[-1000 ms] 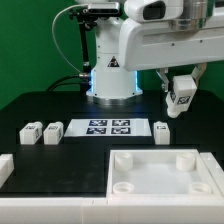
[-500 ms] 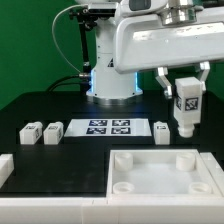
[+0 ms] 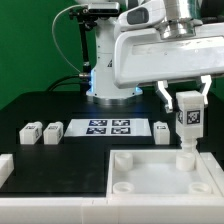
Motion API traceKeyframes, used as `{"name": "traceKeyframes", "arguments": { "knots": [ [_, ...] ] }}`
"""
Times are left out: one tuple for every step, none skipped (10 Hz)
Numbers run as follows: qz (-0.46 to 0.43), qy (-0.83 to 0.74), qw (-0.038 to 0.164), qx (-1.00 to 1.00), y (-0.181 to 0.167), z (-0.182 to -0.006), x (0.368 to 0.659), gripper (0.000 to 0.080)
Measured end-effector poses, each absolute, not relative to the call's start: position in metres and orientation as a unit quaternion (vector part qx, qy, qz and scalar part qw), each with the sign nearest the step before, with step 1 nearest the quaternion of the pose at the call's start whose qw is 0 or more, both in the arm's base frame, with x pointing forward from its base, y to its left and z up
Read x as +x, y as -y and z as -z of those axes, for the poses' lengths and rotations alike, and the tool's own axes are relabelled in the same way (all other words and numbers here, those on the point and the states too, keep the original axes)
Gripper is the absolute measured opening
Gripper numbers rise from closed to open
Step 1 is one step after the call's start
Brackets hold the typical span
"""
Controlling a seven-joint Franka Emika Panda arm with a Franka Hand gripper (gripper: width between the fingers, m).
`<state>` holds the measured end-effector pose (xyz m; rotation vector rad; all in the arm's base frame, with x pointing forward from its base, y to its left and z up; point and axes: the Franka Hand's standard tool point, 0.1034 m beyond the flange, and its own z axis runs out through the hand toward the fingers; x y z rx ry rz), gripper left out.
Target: Assemble one leg
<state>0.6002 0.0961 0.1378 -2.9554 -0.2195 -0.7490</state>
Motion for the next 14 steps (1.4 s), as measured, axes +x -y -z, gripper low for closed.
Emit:
{"name": "traceKeyframes", "arguments": {
  "knots": [
    [0.244, 0.072, 0.043, -0.966, -0.096, -0.137, 0.600, 0.0291],
    [0.242, 0.072, 0.044, -0.967, -0.098, -0.133, 0.606, 0.0291],
    [0.243, 0.069, 0.047, -0.966, -0.101, -0.125, 0.616, 0.0291],
    [0.242, 0.071, 0.049, -0.967, -0.108, -0.116, 0.622, 0.0291],
    [0.240, 0.072, 0.050, -0.967, -0.111, -0.110, 0.625, 0.0291],
    [0.236, 0.072, 0.051, -0.968, -0.112, -0.102, 0.626, 0.0291],
    [0.233, 0.072, 0.051, -0.968, -0.112, -0.098, 0.625, 0.0291],
    [0.231, 0.073, 0.050, -0.969, -0.111, -0.095, 0.623, 0.0291],
    [0.229, 0.074, 0.049, -0.969, -0.109, -0.093, 0.623, 0.0291],
    [0.229, 0.073, 0.048, -0.969, -0.106, -0.093, 0.623, 0.0291],
    [0.228, 0.072, 0.048, -0.970, -0.105, -0.091, 0.624, 0.0291],
    [0.230, 0.070, 0.048, -0.969, -0.103, -0.091, 0.627, 0.0291],
    [0.232, 0.069, 0.048, -0.969, -0.103, -0.091, 0.631, 0.0291],
    [0.237, 0.069, 0.048, -0.968, -0.104, -0.091, 0.634, 0.0291]
  ]
}}
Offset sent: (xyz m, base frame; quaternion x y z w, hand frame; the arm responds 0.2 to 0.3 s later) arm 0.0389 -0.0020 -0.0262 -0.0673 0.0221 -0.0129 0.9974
